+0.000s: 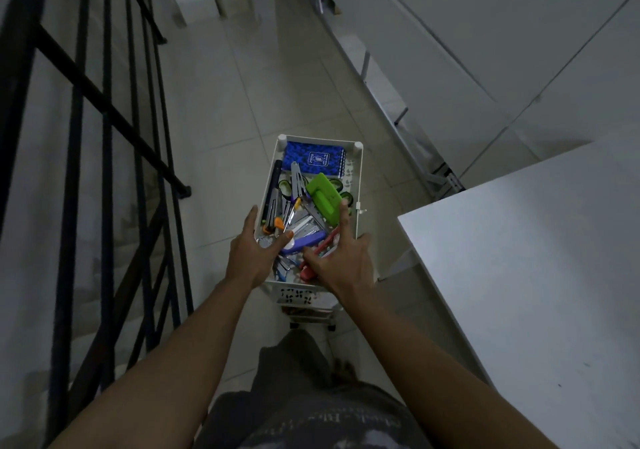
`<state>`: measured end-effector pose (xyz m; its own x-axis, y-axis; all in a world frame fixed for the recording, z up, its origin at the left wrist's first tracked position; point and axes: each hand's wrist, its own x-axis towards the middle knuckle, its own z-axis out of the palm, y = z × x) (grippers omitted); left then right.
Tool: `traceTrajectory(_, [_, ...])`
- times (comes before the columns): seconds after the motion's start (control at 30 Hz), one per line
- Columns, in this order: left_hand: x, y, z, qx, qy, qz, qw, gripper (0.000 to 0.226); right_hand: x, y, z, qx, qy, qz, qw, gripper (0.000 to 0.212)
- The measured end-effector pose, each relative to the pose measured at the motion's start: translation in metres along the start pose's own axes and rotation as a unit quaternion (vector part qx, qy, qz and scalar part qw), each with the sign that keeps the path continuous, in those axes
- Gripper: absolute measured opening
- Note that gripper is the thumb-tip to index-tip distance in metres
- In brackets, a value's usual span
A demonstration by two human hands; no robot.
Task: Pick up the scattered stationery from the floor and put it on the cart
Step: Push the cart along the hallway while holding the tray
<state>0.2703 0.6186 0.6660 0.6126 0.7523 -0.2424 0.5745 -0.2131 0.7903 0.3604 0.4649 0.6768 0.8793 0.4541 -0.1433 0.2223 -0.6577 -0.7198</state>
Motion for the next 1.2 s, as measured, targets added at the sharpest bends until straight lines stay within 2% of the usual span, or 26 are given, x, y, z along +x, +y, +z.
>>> traceTrajectory(0.13, [0.012,0.004,-0.004,-0.003,-0.03,-0.002,1.0,0.091,0.007,-0.003,0.003,0.008,0.01,0.001,1.0,0.123])
traceTrajectory(0.4, [0.067,0.025,-0.005,-0.025,-0.057,0.059,0.996,0.077,0.052,-0.019,0.007,0.001,0.045,0.018,0.999,0.119])
traceTrajectory(0.63, [0.11,0.041,0.003,-0.031,-0.073,0.069,0.994,0.076,0.088,-0.03,0.005,-0.009,0.062,0.057,0.996,0.117])
traceTrajectory(0.9, [0.164,0.057,0.012,-0.022,-0.106,0.063,0.992,0.084,0.132,-0.038,0.007,-0.016,0.098,0.064,0.993,0.115])
traceTrajectory(1.2, [0.201,0.074,0.031,-0.045,-0.116,0.099,0.987,0.073,0.171,-0.034,-0.001,0.007,0.108,0.072,0.991,0.116])
